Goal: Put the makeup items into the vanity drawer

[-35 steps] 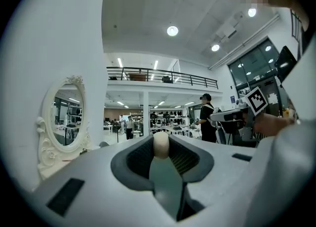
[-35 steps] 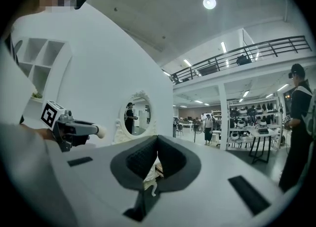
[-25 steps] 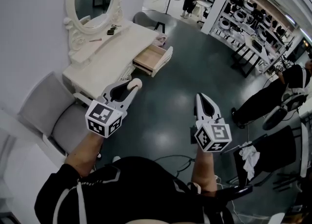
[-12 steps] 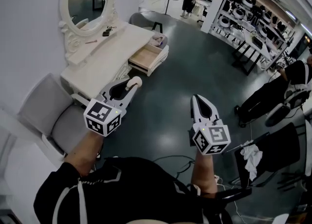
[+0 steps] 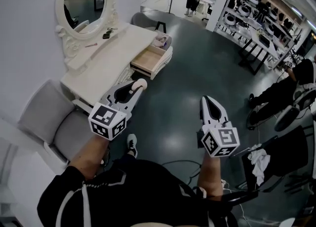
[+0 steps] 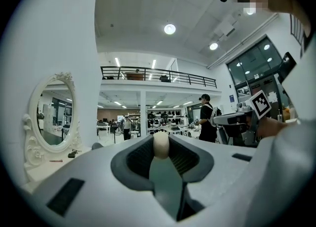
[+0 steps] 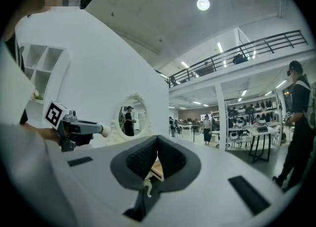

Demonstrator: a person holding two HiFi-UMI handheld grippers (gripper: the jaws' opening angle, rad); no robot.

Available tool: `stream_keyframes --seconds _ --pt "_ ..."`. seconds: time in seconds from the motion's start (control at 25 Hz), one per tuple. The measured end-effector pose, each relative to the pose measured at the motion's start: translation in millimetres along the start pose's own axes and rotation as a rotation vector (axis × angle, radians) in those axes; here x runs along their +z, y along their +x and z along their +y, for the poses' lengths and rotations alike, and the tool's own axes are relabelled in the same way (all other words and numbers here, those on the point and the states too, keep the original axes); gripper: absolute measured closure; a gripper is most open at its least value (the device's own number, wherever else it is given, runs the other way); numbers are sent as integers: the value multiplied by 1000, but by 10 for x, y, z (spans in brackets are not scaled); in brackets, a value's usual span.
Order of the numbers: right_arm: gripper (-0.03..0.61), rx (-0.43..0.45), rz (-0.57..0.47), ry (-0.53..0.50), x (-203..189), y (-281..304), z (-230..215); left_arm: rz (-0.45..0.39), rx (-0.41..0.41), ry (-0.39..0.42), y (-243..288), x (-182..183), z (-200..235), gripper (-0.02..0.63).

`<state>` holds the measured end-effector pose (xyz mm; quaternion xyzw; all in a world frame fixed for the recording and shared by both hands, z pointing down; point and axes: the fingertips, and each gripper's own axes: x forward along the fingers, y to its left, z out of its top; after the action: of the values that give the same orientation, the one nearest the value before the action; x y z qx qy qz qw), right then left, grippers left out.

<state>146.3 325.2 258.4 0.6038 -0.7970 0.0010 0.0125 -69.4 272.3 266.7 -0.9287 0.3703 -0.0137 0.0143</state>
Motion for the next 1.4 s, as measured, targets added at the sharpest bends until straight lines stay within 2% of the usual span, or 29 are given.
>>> stream_keyframes --seconds 0.16,0.28,0.6,0.76,0.96,1.2,1.4 --pt "574 -23 4 -16 61 425 -82 -8 -2 43 268 -22 367 518" --pt "574 -24 18 -65 124 798 -73 -38 -11 14 484 15 706 518" --pt "574 4 57 -81 138 1947 -4 -60 -29 -12 987 17 1627 518" --pt "573 10 85 -88 140 2429 34 -55 -27 -31 1137 -1 2004 518" --pt "573 -47 78 -65 220 2963 -18 -51 -23 -58 1243 -111 2469 518" --pt "574 -5 108 -90 89 3539 153 -40 -13 -76 1302 -347 2996 518" --pt "574 20 123 -101 40 3835 173 -28 10 -97 1360 -437 3195 518"
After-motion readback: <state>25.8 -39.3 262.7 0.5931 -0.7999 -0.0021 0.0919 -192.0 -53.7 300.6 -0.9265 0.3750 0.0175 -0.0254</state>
